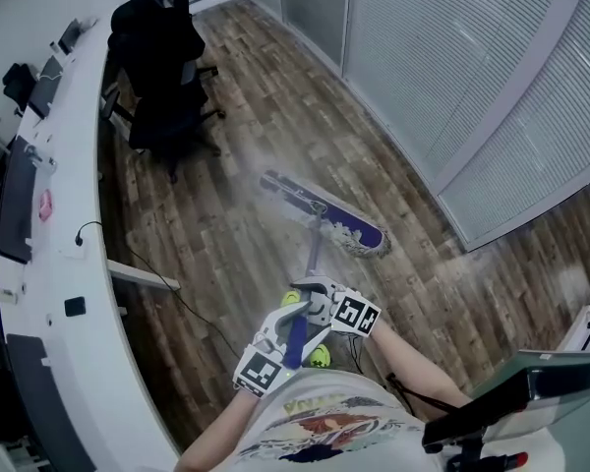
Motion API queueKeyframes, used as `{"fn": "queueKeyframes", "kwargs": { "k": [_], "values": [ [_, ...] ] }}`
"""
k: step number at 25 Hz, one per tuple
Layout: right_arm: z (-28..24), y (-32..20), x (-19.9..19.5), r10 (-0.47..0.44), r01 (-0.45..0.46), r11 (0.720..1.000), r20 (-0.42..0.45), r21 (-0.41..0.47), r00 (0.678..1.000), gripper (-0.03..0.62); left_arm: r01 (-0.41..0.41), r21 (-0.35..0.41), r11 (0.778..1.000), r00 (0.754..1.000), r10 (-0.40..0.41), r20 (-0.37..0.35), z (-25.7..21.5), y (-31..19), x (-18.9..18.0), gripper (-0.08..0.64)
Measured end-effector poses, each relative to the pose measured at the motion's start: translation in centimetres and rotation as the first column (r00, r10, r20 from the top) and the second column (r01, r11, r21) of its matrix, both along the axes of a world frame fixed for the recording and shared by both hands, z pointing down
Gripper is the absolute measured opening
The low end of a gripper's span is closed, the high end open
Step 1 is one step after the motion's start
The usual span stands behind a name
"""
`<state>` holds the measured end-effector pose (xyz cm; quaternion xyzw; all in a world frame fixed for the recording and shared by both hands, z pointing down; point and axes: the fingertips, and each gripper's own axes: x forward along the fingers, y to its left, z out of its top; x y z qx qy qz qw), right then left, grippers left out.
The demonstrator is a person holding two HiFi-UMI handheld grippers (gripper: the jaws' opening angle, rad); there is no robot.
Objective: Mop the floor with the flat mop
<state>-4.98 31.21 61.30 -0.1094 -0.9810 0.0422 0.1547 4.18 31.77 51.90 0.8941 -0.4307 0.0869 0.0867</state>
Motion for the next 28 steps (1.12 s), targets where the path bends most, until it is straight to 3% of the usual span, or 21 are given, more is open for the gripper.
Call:
{"fn": "queueKeyframes", "kwargs": {
  "k": [6,11,28],
  "values": [
    [0.8,-0.4,0.1,-0.075,0.076,0.997,-0.036,0.021,0.997,0.235,-0.016,0.013,1.000,1.000,0.016,0.020,0.5,-0.6,0.2,0.208],
    [1.6,-3.0,-1.5,-0.079,0.080,0.996,-0.045,0.031,0.996,0.235,-0.018,0.022,1.000,1.000,0.017,0.019,1.3,-3.0,-1.5,0.209],
    [1.4,-21.6,-13.5,-0.085,0.090,0.995,-0.113,0.039,0.990,0.235,-0.006,0.031,1.000,0.999,0.007,-0.052,0.3,-21.6,-14.3,0.209]
  ]
}}
